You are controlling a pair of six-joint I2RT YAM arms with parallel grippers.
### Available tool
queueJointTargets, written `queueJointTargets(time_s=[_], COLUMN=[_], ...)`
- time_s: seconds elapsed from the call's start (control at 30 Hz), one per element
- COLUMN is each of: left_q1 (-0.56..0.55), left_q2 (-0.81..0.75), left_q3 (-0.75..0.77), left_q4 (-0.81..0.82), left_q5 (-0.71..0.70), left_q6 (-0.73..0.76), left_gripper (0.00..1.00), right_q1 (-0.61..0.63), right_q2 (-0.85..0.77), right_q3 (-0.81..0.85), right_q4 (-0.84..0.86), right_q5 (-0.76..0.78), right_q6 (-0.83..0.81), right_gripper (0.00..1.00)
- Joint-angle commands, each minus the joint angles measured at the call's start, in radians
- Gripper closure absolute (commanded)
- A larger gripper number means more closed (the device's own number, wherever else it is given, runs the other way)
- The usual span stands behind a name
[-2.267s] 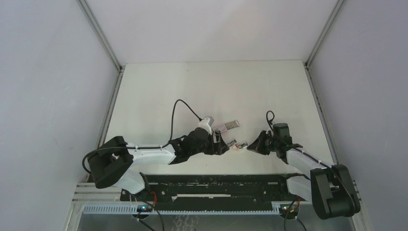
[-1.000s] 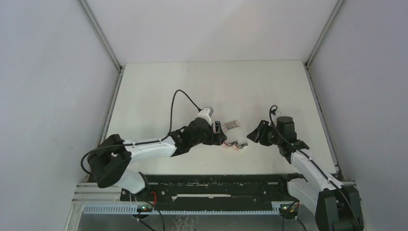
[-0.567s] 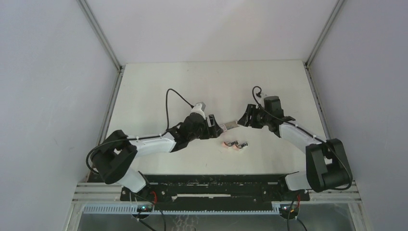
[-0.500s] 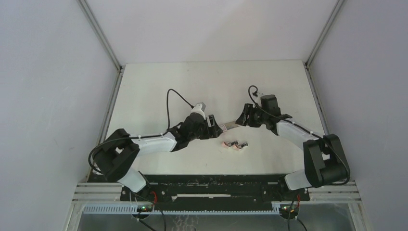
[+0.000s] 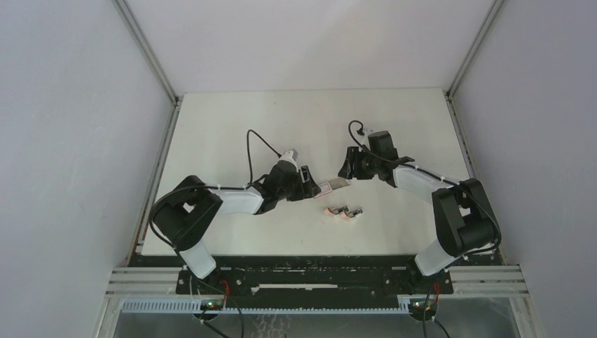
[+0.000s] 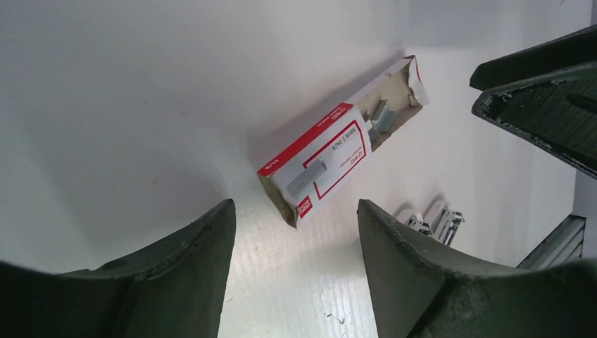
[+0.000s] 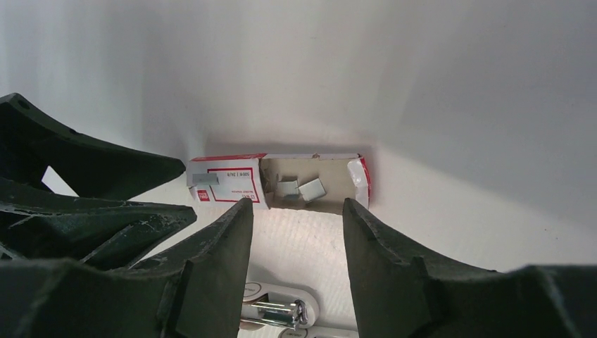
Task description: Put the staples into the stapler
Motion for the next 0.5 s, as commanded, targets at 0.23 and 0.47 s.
queueJointTargets(time_s=[0.23,0.47], left_q1=[0.012,0.031], left_q2=[0.103,0.179], left_q3=[0.104,0.181], left_q4=[0.082,0.083], left_q5=[0.097,0.1], left_q6=[-0.003,0.029], left_gripper=[0.32,0.32], right_q1=[-0.01,-0.014], right_q2=[-0.005,-0.006], right_q3=[0.037,0.032], right_q4=[0.007,0.004], right_q5=[0.027,0.012], right_q6=[-0.01,-0.022], right_gripper=[0.52,0.53])
